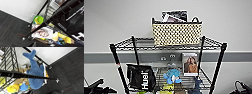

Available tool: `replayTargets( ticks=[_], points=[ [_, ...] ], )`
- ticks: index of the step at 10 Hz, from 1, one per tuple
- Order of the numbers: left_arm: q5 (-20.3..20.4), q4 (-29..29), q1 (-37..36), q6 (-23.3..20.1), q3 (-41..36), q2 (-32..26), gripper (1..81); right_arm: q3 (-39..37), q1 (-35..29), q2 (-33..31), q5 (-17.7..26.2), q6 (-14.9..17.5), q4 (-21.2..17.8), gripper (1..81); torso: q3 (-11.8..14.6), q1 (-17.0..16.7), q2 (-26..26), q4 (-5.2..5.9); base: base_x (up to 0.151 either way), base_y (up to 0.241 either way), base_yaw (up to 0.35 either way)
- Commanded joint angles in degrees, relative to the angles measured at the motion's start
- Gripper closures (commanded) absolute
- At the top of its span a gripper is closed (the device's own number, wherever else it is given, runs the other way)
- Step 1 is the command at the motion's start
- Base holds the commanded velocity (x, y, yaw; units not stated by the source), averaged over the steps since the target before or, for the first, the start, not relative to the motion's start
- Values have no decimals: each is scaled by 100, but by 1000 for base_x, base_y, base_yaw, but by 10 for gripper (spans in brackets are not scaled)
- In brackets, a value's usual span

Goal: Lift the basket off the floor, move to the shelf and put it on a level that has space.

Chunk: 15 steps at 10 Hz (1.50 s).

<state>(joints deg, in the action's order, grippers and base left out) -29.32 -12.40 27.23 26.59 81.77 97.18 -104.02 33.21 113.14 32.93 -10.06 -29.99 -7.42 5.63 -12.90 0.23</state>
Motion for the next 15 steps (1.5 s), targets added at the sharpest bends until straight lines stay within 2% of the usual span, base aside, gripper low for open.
replayTargets(
  ticks=[1,8,10,12,13,15],
  points=[
    [514,167,313,-48,348,337,10,-539,-20,405,-40,276,-138,10,0,0,0,0,0,0,0],
    [1023,510,1411,-40,787,1145,10,-1584,1070,1581,-374,636,-156,10,0,0,0,0,0,0,0],
    [1200,624,1719,-48,953,1435,10,-1742,1368,1810,-602,724,-156,10,0,-2,0,0,0,0,0],
    [1279,712,1956,-40,1069,1691,10,-1954,1571,1996,-647,777,-148,10,0,0,0,0,0,0,0],
    [1420,792,2063,-40,1166,1814,10,-2103,1668,2101,-674,900,-156,10,0,-2,0,0,0,0,0],
    [1438,853,2299,-40,1428,2112,10,-2428,1869,2408,-752,1040,-148,10,0,-2,0,0,0,0,0]
  ],
)
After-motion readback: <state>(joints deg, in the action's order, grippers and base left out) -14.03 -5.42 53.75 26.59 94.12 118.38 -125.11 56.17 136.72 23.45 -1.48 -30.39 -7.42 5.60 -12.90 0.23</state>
